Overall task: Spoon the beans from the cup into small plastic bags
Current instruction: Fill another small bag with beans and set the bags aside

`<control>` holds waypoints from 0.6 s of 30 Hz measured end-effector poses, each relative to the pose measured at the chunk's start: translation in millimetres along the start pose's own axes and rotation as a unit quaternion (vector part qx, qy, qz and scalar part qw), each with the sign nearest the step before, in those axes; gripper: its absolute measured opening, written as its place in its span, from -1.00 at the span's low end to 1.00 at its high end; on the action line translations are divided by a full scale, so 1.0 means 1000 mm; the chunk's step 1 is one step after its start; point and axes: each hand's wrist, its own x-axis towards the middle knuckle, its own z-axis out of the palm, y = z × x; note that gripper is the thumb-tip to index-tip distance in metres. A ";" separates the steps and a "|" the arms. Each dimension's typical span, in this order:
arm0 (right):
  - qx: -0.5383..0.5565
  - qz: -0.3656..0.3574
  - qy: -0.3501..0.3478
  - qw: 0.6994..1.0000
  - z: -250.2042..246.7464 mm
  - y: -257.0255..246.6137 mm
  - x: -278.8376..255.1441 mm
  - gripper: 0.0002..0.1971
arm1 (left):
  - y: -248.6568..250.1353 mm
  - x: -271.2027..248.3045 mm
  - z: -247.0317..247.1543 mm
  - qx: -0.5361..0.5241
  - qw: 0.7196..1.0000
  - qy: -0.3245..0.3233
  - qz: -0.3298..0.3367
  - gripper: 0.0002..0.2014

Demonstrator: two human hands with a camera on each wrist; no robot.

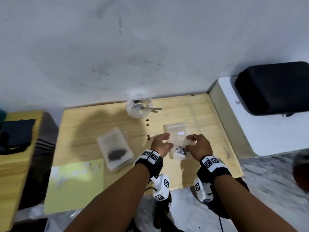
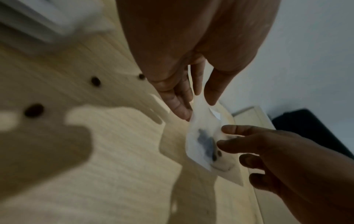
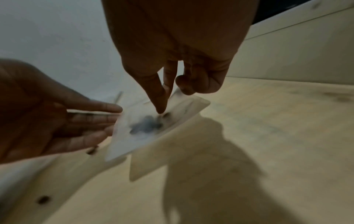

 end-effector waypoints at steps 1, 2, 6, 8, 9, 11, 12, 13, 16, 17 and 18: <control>-0.016 0.010 0.004 1.000 -0.004 0.010 0.003 -0.60 | -0.003 0.003 0.012 0.014 1.000 -0.006 -0.003 -0.53; -0.033 0.017 0.004 0.999 -0.007 0.021 0.005 -0.58 | -0.006 0.005 0.025 0.028 0.999 -0.011 -0.010 -0.52; -0.088 0.012 -0.019 0.996 -0.009 0.047 0.005 -0.43 | -0.019 0.008 0.050 0.072 0.996 -0.017 -0.039 -0.48; -0.090 0.007 -0.026 0.996 -0.009 0.053 0.004 -0.36 | -0.023 0.007 0.054 0.092 0.994 -0.025 -0.045 -0.45; -0.091 0.005 -0.028 0.995 -0.009 0.054 0.003 -0.33 | -0.023 0.006 0.054 0.095 0.994 -0.029 -0.046 -0.44; -0.096 -0.011 -0.018 0.995 -0.008 0.052 0.000 -0.29 | -0.020 0.002 0.050 0.082 0.995 -0.024 -0.042 -0.45; -0.097 -0.027 -0.003 0.995 -0.006 0.048 -0.003 -0.31 | -0.016 -0.001 0.045 0.067 0.997 -0.016 -0.037 -0.48; -0.088 -0.047 0.019 0.995 -0.005 0.043 -0.005 -0.37 | -0.012 -0.003 0.040 0.049 0.998 -0.011 -0.032 -0.53; -0.001 -0.113 0.041 0.993 0.011 0.015 -0.012 -0.71 | -0.001 -0.013 0.010 0.003 1.000 0.003 -0.002 -0.73; 0.021 -0.129 0.023 0.991 0.022 0.002 -0.014 -0.78 | 0.002 -0.019 -0.005 -0.008 1.000 0.015 0.008 -0.77; 0.033 -0.142 0.001 0.989 0.030 -0.010 -0.016 -0.79 | 0.004 -0.023 -0.019 -0.019 0.999 0.029 0.016 -0.80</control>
